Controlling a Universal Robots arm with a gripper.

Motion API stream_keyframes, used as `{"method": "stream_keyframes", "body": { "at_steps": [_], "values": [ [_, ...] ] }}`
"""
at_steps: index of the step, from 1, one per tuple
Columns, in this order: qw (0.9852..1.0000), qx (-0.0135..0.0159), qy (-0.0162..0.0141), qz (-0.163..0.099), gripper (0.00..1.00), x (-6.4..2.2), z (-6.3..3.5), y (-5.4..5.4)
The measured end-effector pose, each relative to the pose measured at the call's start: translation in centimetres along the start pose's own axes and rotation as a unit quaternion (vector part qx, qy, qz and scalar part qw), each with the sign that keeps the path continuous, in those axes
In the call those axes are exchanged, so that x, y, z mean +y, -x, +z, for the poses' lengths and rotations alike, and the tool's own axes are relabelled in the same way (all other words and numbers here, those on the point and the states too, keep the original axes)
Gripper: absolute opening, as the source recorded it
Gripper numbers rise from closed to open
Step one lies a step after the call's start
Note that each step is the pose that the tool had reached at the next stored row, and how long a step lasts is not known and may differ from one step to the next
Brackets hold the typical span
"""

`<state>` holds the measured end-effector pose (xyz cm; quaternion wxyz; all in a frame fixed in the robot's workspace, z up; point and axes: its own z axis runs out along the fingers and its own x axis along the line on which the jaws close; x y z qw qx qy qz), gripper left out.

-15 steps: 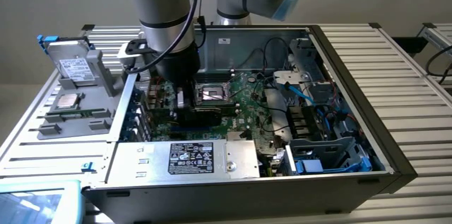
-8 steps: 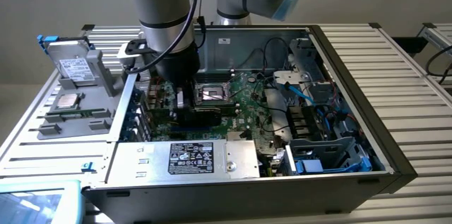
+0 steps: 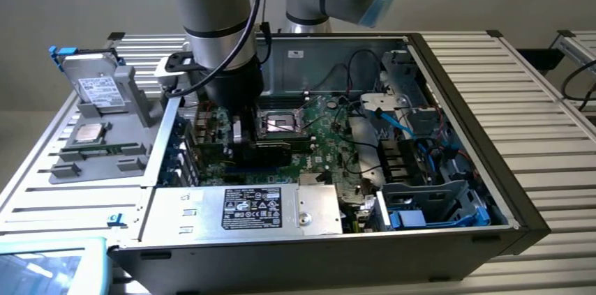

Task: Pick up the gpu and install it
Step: 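Insert the gpu into the slot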

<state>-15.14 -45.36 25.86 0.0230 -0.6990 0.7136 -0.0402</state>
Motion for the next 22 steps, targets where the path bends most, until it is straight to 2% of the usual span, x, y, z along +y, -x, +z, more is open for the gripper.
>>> {"method": "stream_keyframes", "body": {
  "at_steps": [22],
  "values": [
    [1.0, -0.0002, 0.0012, 0.004, 0.27, 0.19, 0.25, 0.05]
  ]
}}
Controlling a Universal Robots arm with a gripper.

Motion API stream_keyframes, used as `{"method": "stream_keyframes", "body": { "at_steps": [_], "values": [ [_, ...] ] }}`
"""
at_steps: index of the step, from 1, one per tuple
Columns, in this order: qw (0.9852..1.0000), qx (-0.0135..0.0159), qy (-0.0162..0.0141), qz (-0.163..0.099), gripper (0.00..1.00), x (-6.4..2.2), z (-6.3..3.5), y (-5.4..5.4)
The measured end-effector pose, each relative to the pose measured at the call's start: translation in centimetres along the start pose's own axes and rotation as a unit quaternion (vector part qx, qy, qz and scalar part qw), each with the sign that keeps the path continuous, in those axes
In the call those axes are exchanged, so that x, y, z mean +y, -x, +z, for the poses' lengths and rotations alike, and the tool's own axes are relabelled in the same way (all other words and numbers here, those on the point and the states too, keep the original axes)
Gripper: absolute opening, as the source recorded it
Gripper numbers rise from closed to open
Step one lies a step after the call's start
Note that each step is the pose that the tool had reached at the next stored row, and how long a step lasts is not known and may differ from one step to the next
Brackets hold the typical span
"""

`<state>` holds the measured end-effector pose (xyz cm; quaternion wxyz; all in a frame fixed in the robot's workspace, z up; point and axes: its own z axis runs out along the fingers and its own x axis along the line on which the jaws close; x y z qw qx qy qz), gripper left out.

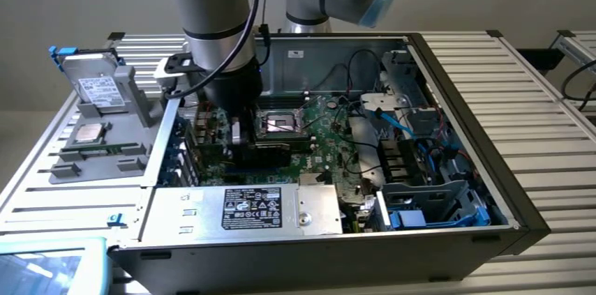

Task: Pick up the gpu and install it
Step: 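Insert the gpu into the slot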

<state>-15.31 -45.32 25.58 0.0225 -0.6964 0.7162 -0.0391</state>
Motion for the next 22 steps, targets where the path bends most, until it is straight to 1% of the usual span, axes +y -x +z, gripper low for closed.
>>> {"method": "stream_keyframes", "body": {
  "at_steps": [5, 22],
  "values": [
    [1.0, 0.0001, 0.0002, 0.0, 0.27, 0.02, 0.28, -0.03],
    [1.0, -0.0001, 0.0001, 0.0, 0.27, 0.03, 0.36, -0.03]
  ]
}}
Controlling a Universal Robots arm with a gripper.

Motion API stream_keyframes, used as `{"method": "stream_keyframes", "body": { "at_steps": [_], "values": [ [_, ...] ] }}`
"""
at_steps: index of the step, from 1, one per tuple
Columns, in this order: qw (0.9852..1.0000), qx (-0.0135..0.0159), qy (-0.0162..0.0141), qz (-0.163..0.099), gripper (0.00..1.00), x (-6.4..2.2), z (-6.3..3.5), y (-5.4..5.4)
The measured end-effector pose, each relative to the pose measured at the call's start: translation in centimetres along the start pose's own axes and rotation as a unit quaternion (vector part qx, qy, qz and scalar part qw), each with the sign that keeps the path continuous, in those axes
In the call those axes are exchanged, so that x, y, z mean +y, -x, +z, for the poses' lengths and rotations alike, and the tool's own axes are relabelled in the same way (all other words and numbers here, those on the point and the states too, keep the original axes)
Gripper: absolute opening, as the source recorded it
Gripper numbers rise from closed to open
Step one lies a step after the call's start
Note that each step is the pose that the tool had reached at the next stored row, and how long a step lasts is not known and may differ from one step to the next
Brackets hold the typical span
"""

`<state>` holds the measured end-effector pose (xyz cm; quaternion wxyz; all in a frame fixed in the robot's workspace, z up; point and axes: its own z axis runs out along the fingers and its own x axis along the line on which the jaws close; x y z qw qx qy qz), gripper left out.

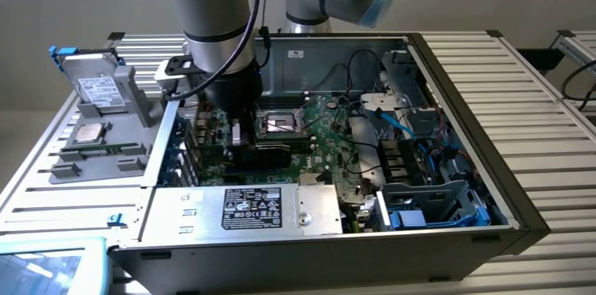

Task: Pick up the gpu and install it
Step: 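Insert the gpu into the slot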

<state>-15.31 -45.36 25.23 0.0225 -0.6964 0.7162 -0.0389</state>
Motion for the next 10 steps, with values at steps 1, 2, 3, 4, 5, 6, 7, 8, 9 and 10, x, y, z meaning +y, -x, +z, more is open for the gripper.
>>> {"method": "stream_keyframes", "body": {
  "at_steps": [1, 2, 3, 4, 5, 6, 7, 8, 9, 10],
  "values": [
    [1.0, 0.0, 0.0, 0.0, 0.27, 0.0, 0.0, 0.0],
    [1.0, 0.0, 0.0, 0.0, 0.27, 0.0, 0.0, 0.0],
    [1.0, 0.0, 0.0, 0.0, 0.27, 0.0, 0.0, 0.0],
    [1.0, 0.0, 0.0, 0.0, 0.27, 0.0, 0.0, 0.0],
    [1.0, 0.0, 0.0, 0.0, 0.27, 0.0, 0.0, 0.0],
    [1.0, 0.0, 0.0, 0.0, 0.27, 0.0, 0.0, 0.0],
    [1.0, 0.0, 0.0, 0.0, 0.27, 0.0, 0.0, 0.0],
    [1.0, 0.0, 0.0, 0.0, 0.27, 0.0, 0.0, 0.0],
    [1.0, 0.0, 0.0, 0.0, 0.27, 0.0, 0.0, 0.0],
    [1.0, 0.0, 0.0, 0.0, 0.27, 0.0, 0.0, 0.0]
  ]
}}
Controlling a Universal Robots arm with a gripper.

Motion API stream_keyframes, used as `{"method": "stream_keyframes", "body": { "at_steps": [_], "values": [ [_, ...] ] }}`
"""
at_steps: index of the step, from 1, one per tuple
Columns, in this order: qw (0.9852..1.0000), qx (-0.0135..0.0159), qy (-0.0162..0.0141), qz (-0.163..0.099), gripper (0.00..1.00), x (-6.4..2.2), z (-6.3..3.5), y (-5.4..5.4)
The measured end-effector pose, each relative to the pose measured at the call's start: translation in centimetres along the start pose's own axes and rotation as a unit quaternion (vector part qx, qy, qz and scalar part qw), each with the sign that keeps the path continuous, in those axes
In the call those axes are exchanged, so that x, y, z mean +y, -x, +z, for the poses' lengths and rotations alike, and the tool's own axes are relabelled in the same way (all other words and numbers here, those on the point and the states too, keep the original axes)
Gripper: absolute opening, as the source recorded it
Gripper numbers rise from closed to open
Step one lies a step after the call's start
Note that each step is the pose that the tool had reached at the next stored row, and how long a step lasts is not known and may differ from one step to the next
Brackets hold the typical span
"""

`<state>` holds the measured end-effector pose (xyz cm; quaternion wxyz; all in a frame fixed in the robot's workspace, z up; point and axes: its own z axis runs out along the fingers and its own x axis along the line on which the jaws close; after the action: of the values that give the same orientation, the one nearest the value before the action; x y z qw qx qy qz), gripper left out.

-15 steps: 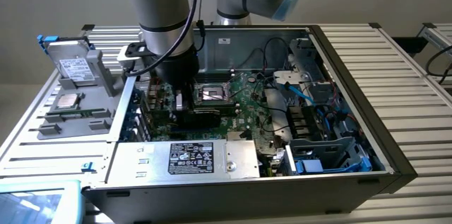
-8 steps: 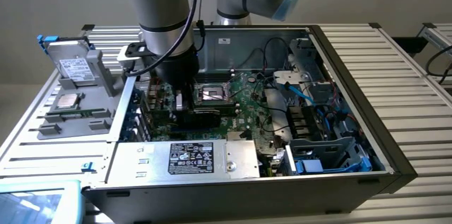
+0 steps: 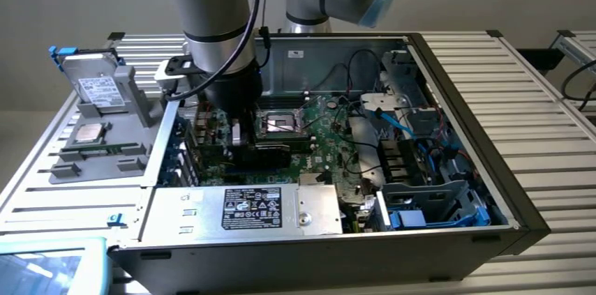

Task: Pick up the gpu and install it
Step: 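Insert the gpu into the slot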

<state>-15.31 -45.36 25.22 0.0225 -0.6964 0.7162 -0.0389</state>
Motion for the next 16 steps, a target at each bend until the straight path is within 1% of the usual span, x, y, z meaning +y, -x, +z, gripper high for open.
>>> {"method": "stream_keyframes", "body": {
  "at_steps": [8, 9, 11, 13, 14, 16],
  "values": [
    [1.0, 0.0, 0.0, 0.0, 0.27, 0.01, 0.03, 0.0],
    [1.0, -0.0005, 0.0004, 0.0, 0.29, 0.06, 0.07, 0.01],
    [1.0, -0.0003, -0.0002, 0.0, 0.29, 0.06, 0.08, 0.01],
    [1.0, 0.0, 0.0001, 0.0, 0.42, 0.05, 0.07, 0.0],
    [1.0, 0.0001, 0.0004, 0.0, 0.42, 0.04, 0.03, 0.0],
    [1.0, 0.0002, 0.0007, 0.0, 0.42, -0.03, -0.77, -0.01]
  ]
}}
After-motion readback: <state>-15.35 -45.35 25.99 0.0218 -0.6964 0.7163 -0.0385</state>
